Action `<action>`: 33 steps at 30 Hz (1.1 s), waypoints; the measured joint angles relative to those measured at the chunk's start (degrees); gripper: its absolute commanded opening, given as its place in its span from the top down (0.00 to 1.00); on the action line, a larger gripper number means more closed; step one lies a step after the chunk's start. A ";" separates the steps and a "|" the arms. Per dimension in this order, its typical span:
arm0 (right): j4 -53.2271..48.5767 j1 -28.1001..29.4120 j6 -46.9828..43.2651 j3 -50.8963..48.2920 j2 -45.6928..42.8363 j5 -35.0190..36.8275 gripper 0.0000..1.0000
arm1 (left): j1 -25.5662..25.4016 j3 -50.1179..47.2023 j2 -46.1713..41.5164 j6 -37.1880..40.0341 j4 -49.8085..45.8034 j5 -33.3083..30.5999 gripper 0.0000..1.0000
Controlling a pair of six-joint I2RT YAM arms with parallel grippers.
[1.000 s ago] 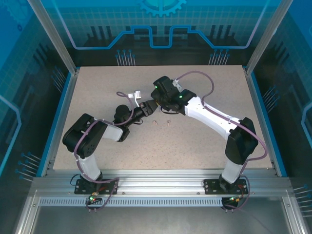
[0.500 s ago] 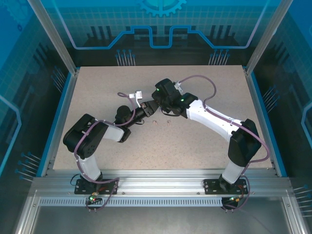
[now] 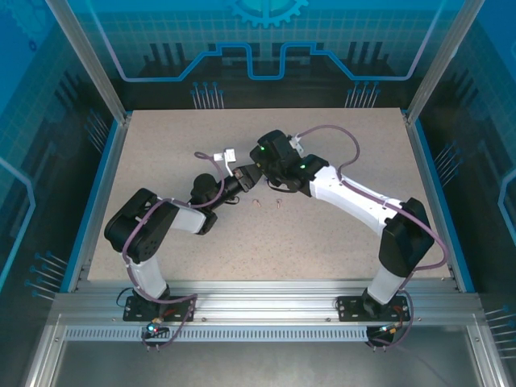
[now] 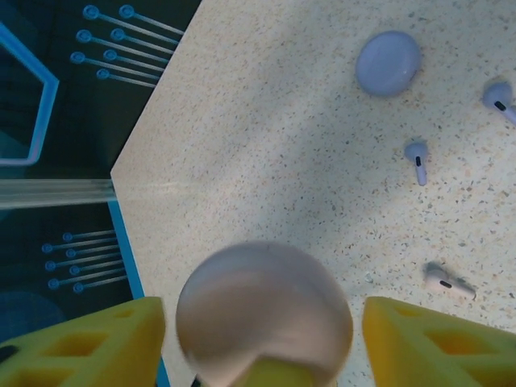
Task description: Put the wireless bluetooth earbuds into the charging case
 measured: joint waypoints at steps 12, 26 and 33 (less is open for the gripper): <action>-1.73 -2.56 -10.19 -0.59 -10.60 0.70 0.22 | 1.29 0.00 -0.76 -2.14 -0.37 1.03 0.99; 3.80 -9.53 -40.92 -12.13 -17.27 -11.15 0.23 | 7.30 2.29 -9.22 -1.49 -11.34 15.67 1.00; 9.70 -10.36 -54.58 -12.39 -17.38 -23.41 0.25 | 7.87 6.49 -14.47 4.46 -23.12 23.54 1.00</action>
